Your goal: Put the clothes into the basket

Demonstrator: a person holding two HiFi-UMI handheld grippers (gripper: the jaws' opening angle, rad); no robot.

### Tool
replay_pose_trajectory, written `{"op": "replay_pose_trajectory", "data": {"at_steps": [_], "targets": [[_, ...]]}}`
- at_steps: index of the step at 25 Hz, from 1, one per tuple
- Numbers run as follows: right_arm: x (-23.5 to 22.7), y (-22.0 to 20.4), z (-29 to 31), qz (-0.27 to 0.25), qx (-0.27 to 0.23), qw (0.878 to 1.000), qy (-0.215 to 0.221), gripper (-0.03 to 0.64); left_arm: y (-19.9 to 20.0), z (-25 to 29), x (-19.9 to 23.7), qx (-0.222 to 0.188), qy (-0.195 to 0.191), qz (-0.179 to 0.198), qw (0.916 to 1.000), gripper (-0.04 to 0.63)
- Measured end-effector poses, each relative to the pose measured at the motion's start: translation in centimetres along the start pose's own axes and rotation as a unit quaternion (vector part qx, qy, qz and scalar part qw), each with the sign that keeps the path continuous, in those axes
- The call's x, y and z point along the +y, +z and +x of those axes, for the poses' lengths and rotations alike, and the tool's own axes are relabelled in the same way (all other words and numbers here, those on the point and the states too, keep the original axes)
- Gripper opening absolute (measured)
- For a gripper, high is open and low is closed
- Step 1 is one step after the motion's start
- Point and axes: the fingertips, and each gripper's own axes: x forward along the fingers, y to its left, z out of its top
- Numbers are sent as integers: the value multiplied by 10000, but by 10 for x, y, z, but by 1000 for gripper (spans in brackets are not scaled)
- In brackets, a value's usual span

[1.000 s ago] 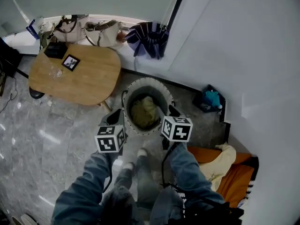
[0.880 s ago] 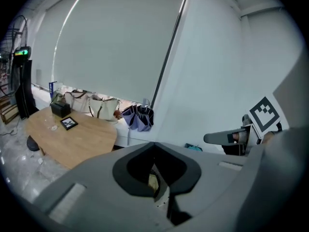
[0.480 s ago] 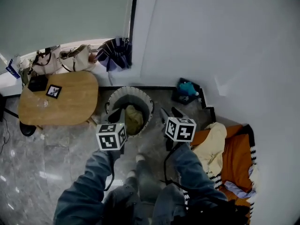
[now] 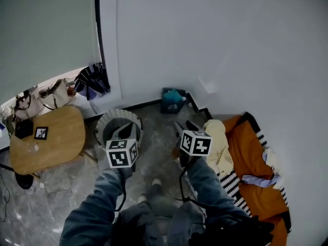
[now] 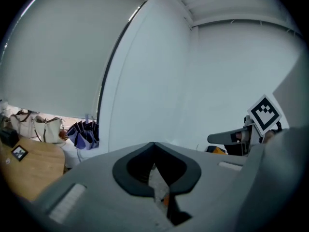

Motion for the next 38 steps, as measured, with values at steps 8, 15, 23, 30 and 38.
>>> {"op": "replay_pose_trajectory", "data": {"at_steps": [8, 15, 23, 30, 38], "targets": [[-121, -15, -97, 682, -357, 9889, -1270, 235, 3, 50, -132, 211, -1324, 571, 9893, 2], [-252, -58, -207, 1376, -560, 9614, -2314, 235, -32, 82, -297, 572, -2441, 1058, 9623, 2], [-404, -106, -333, 2072, -747, 9234, -3143, 235, -76, 109, -485, 883, -3176, 1342, 9345, 2], [-518, -141, -406, 2366, -716, 9019, -3542, 235, -105, 139, -615, 1015, -3488, 1449, 9203, 2], [-623, -182, -435, 2631, -449, 8886, -3730, 235, -148, 188, -698, 1390, -3443, 1633, 9141, 2]]}}
